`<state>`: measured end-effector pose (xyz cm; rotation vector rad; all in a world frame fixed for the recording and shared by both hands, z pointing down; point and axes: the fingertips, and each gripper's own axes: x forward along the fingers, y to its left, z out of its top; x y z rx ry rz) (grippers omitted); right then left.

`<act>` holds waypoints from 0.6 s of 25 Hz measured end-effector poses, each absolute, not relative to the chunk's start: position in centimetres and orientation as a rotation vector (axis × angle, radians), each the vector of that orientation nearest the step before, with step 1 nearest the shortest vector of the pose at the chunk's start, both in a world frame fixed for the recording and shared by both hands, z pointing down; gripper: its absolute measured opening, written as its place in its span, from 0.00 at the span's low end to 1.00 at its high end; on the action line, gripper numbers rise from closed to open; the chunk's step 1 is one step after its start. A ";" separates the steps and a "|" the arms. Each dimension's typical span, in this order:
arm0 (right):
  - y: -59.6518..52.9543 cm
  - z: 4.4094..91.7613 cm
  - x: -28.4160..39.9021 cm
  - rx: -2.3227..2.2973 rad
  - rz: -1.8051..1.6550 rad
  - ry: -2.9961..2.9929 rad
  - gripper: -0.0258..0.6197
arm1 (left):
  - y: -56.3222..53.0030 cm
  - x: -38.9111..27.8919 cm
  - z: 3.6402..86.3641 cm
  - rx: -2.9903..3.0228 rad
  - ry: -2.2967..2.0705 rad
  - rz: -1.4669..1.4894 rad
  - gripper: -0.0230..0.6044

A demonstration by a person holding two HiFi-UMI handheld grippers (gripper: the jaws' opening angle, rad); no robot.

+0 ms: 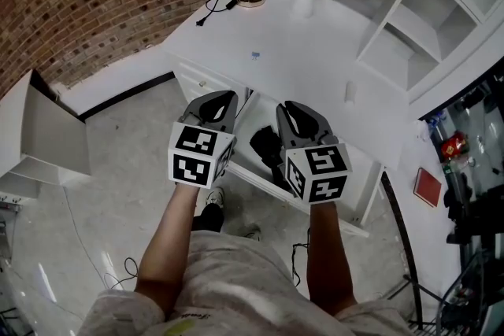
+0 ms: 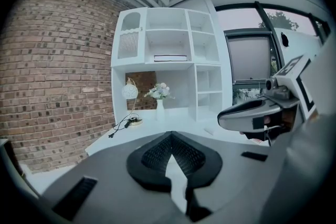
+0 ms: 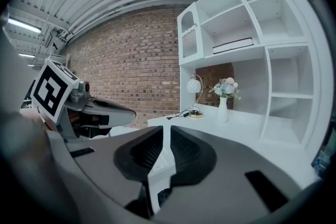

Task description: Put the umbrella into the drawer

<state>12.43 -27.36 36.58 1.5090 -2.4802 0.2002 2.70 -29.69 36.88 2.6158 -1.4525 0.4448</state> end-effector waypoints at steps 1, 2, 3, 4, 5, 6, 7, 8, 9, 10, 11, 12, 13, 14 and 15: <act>-27.4 36.7 12.4 1.509 0.197 -2.475 0.10 | -29.7 2.7 36.9 2.615 -1.453 0.445 0.03; -27.4 36.7 12.3 1.509 0.194 -2.472 0.08 | -29.7 2.6 36.9 2.615 -1.454 0.445 0.03; -27.4 36.7 12.3 1.508 0.191 -2.471 0.08 | -29.7 2.6 37.0 2.614 -1.456 0.444 0.03; -27.4 36.8 12.3 1.508 0.188 -2.470 0.07 | -29.7 2.6 37.0 2.613 -1.458 0.443 0.03; -27.4 36.7 12.3 1.507 0.186 -2.469 0.07 | -29.7 2.5 37.0 2.611 -1.459 0.443 0.03; -27.4 36.7 12.3 1.507 0.185 -2.469 0.06 | -29.7 2.5 37.0 2.610 -1.460 0.442 0.03; -27.4 36.7 12.3 1.506 0.185 -2.469 0.06 | -29.7 2.4 37.0 2.609 -1.460 0.442 0.03; -27.4 36.7 12.3 1.506 0.184 -2.468 0.06 | -29.7 2.4 37.0 2.608 -1.459 0.442 0.03; -27.4 36.7 12.3 1.506 0.181 -2.467 0.06 | -29.7 2.4 37.1 2.607 -1.458 0.443 0.03; -27.4 36.7 12.3 1.505 0.178 -2.465 0.06 | -29.7 2.4 37.1 2.607 -1.457 0.444 0.03; -27.4 36.7 12.3 1.503 0.175 -2.464 0.06 | -29.7 2.4 37.1 2.608 -1.457 0.445 0.03; -27.4 36.7 12.3 1.502 0.175 -2.463 0.06 | -29.7 2.4 37.1 2.608 -1.457 0.446 0.03; -27.4 36.7 12.3 1.503 0.176 -2.463 0.06 | -29.8 2.4 37.1 2.608 -1.456 0.446 0.03; -27.4 36.7 12.3 1.504 0.179 -2.464 0.06 | -29.8 2.4 37.1 2.608 -1.455 0.447 0.03; -27.4 36.7 12.3 1.506 0.182 -2.465 0.06 | -29.8 2.4 37.1 2.608 -1.455 0.446 0.03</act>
